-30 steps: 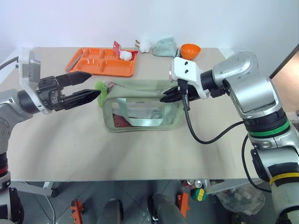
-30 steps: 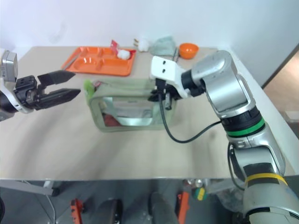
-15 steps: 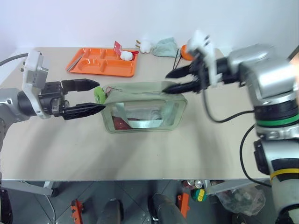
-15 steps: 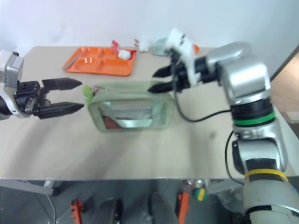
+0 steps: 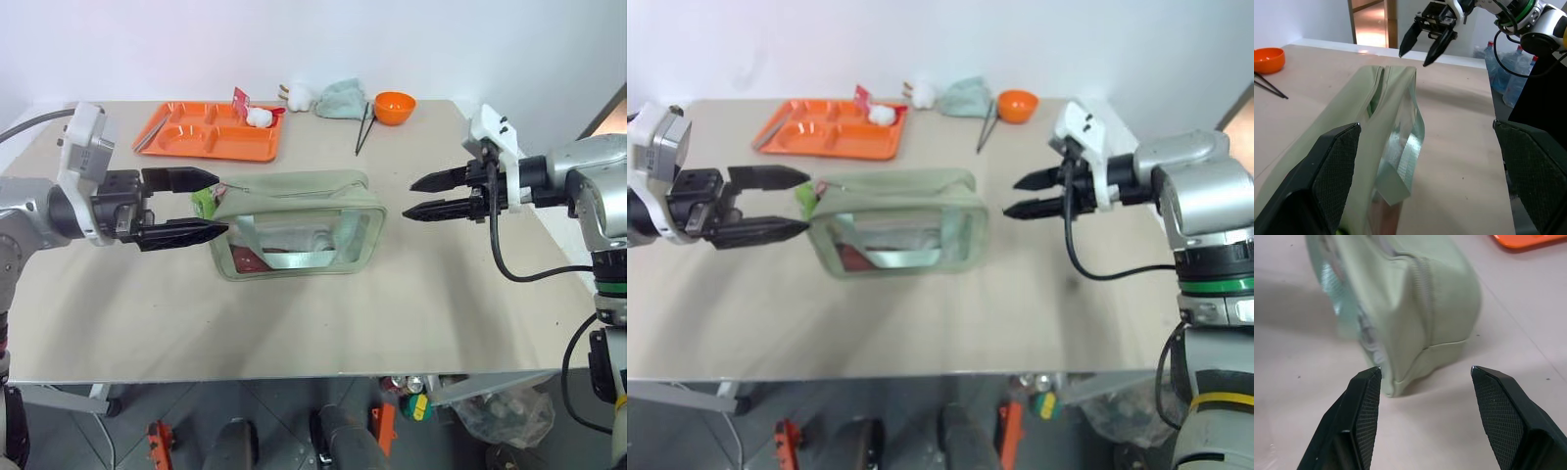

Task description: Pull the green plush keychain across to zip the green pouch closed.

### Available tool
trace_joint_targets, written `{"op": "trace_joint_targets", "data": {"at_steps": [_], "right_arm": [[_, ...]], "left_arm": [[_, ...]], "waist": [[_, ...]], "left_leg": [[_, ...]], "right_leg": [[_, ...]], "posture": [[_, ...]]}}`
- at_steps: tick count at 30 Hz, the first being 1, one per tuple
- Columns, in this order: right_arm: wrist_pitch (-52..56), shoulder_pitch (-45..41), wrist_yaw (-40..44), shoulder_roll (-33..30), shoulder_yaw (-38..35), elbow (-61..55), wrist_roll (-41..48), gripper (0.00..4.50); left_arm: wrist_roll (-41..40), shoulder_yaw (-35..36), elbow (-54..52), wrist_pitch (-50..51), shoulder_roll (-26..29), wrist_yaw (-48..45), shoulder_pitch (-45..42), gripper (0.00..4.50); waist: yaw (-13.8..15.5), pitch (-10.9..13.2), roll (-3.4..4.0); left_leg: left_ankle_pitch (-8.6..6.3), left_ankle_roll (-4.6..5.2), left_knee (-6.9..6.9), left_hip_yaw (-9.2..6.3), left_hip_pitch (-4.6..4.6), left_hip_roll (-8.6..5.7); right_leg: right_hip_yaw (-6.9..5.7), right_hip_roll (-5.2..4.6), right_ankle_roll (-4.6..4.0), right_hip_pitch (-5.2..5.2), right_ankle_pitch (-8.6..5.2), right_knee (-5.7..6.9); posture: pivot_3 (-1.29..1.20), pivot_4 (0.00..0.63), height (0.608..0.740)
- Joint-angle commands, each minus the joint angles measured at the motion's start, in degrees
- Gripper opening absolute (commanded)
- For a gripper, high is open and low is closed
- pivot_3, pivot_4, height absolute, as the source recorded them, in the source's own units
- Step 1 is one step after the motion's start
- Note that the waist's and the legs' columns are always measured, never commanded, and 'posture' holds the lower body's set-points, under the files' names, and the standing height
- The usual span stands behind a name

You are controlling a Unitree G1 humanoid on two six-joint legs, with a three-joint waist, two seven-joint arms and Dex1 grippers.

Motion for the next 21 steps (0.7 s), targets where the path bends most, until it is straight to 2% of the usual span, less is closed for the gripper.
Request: {"op": "trace_joint_targets", "data": {"at_steps": [1, 12, 14, 21], "right_arm": [[1.12, 0.87, -1.13, 0.62, -0.82, -4.4, 1.81, 2.99], [1.27, -0.99, -7.47, 8.16, 0.84, -1.26, 0.84, 2.99], [1.24, -1.39, -8.99, 9.55, 0.37, -0.44, 0.86, 2.48], [0.25, 0.96, -9.35, 9.76, -0.73, -3.14, 2.69, 0.09]], "left_arm": [[0.47, 0.54, 0.42, -0.64, 0.21, -0.66, -1.19, 4.5], [0.94, 1.56, 0.16, -0.36, -0.07, -0.01, 0.36, 4.5], [0.89, 2.24, 0.29, -0.22, -0.11, 0.72, 0.74, 4.5], [0.08, 6.56, 2.87, 0.74, -0.13, 4.85, 2.34, 4.5]], "waist": [[-0.02, 0.0, 0.0], [-0.04, 0.0, -0.01], [-0.03, 0.0, 0.0], [0.06, 0.0, -0.01]], "left_leg": [[0.0, 0.0, 0.0, -0.01, 0.0, 0.02], [0.0, 0.0, 0.01, 0.0, -0.02, -0.01], [0.0, 0.0, 0.01, -0.02, -0.02, -0.01], [0.0, 0.0, 0.01, 0.0, -0.04, -0.01]], "right_leg": [[-0.01, 0.03, -0.01, 0.0, 0.0, 0.01], [0.01, -0.02, 0.0, 0.02, 0.0, -0.02], [0.0, -0.02, 0.0, 0.02, 0.0, -0.01], [0.0, -0.04, 0.01, 0.02, -0.01, -0.03]], "posture": [[0.0, 0.15, 0.74], [0.0, 0.15, 0.74], [0.0, 0.15, 0.74], [0.0, 0.15, 0.74]]}}
